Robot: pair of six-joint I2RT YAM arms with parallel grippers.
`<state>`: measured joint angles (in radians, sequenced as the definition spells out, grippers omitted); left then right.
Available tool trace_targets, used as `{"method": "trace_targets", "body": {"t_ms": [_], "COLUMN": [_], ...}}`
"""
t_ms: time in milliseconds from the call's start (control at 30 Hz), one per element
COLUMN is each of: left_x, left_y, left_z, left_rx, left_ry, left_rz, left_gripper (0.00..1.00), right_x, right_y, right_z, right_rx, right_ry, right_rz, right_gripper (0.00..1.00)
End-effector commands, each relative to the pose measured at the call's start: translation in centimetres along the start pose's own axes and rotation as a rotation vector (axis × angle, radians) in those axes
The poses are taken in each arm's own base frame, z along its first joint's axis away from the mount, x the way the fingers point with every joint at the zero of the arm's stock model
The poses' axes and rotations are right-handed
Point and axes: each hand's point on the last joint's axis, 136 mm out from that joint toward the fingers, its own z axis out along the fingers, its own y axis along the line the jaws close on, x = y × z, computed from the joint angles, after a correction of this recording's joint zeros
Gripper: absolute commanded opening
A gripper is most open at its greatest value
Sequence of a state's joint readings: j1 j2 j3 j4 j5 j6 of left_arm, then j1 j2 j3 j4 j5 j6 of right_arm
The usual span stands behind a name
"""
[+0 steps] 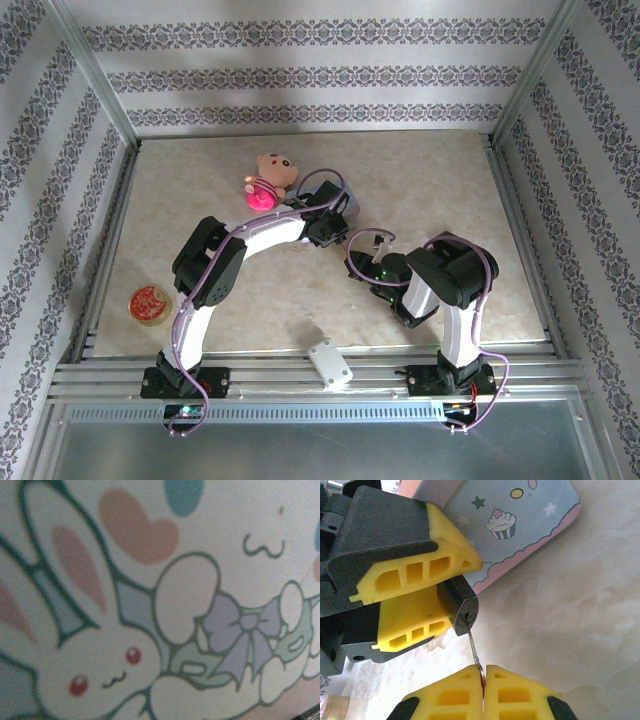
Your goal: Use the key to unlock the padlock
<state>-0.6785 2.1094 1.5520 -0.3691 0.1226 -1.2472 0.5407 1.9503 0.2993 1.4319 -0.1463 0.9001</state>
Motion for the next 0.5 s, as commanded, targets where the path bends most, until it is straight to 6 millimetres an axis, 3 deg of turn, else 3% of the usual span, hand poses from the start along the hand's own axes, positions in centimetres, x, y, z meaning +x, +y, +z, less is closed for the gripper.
{"method": "trace_targets", "body": {"t_ms": [0, 467], "left_x": [-0.3, -0.6], "left_y": [-1.5, -1.9], "left_z": [-1.8, -2.0], "left_rx": [0.057, 0.077], "left_ry": [-0.006, -0.014], "left_rz": [-0.033, -0.059], "left_gripper": [0.03, 0.03], "right_x": [1.4, 1.3], "right_y": [-1.1, -0.9], "right_z": [-0.1, -1.0], "right_rx": [0.045, 0.045], "right_ry": [0.057, 0.037], "right_rz": [-0.018, -0.051], "right_gripper": [0.0, 0.0]}}
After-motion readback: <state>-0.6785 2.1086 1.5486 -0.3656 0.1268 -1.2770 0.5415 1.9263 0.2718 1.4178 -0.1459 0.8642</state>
